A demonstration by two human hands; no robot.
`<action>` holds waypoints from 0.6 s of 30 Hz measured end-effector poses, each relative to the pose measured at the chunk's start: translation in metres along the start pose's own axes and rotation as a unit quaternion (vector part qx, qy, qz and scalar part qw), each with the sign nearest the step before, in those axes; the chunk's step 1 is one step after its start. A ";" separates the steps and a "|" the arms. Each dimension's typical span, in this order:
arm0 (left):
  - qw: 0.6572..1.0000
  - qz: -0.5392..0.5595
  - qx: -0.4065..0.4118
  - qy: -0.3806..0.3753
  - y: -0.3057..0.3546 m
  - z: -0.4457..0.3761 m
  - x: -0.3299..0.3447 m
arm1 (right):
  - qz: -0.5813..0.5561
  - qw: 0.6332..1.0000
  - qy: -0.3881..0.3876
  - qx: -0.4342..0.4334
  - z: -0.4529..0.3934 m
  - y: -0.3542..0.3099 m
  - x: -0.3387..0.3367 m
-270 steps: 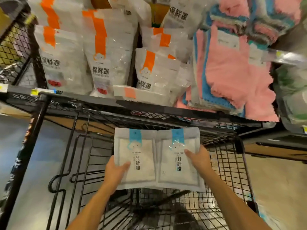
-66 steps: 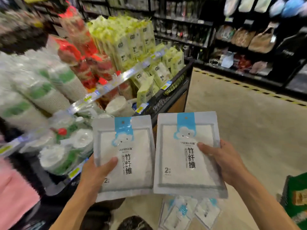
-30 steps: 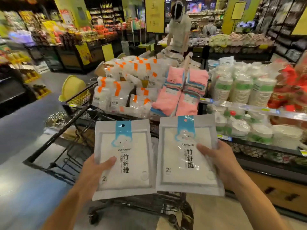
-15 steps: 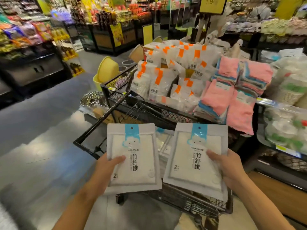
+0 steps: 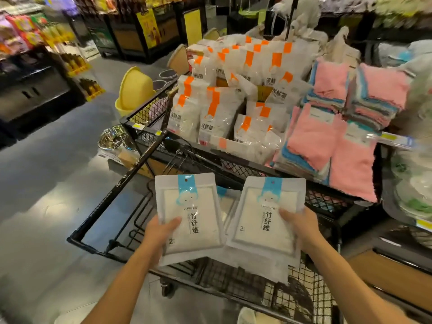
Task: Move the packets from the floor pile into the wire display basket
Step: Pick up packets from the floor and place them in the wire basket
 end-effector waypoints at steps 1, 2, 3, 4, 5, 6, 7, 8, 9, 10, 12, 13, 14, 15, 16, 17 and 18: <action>1.000 -0.004 -0.005 -0.002 -0.006 -0.009 0.005 | 0.001 1.000 0.012 0.005 -0.007 0.000 -0.002; 1.000 -0.005 -0.012 -0.003 -0.012 -0.016 0.011 | 0.001 1.000 0.021 0.011 -0.014 0.002 -0.004; 1.000 -0.010 -0.021 -0.007 -0.017 -0.024 0.016 | 0.003 0.999 0.030 0.020 -0.022 0.006 -0.006; 0.999 -0.018 -0.028 -0.014 -0.023 -0.033 0.021 | 0.006 0.999 0.039 0.027 -0.028 0.009 -0.007; 0.999 -0.027 -0.035 -0.023 -0.028 -0.043 0.027 | 0.012 0.998 0.049 0.034 -0.034 0.013 -0.008; 0.998 -0.036 -0.039 -0.031 -0.032 -0.053 0.033 | 0.016 0.997 0.058 0.040 -0.041 0.017 -0.008; 0.997 -0.048 -0.042 -0.036 -0.036 -0.063 0.037 | 0.022 0.996 0.067 0.047 -0.048 0.022 -0.007; 0.996 -0.060 -0.044 -0.041 -0.042 -0.075 0.040 | 0.028 0.996 0.074 0.052 -0.055 0.027 -0.005; 0.995 -0.073 -0.048 -0.050 -0.046 -0.087 0.044 | 0.033 0.995 0.081 0.057 -0.061 0.030 -0.004; 0.993 -0.084 -0.053 -0.061 -0.053 -0.100 0.047 | 0.036 0.993 0.088 0.063 -0.067 0.032 -0.002; 0.989 -0.102 -0.067 -0.081 -0.068 -0.125 0.052 | 0.035 0.992 0.094 0.074 -0.080 0.035 0.004; 0.987 -0.110 -0.074 -0.088 -0.077 -0.139 0.054 | 0.038 0.992 0.093 0.079 -0.086 0.036 0.009; 0.985 -0.120 -0.080 -0.096 -0.087 -0.152 0.056 | 0.045 0.991 0.094 0.083 -0.091 0.039 0.014; 0.983 -0.129 -0.085 -0.104 -0.095 -0.166 0.058 | 0.051 0.989 0.101 0.093 -0.098 0.044 0.019; 0.980 -0.139 -0.088 -0.111 -0.103 -0.178 0.060 | 0.062 0.987 0.108 0.103 -0.104 0.049 0.024; 0.978 -0.145 -0.090 -0.118 -0.110 -0.191 0.063 | 0.073 0.985 0.111 0.111 -0.111 0.055 0.030; 0.976 -0.151 -0.094 -0.124 -0.118 -0.201 0.065 | 0.086 0.982 0.120 0.119 -0.118 0.061 0.034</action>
Point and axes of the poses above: each hand's wrist, its own z-axis away from the middle knuckle, its own x-axis out of the palm, y = z × x, the point moved 10 cm from there along -z, towards the middle knuckle, and after that the axes turned 13 degrees about x, right-handed, at the moved point
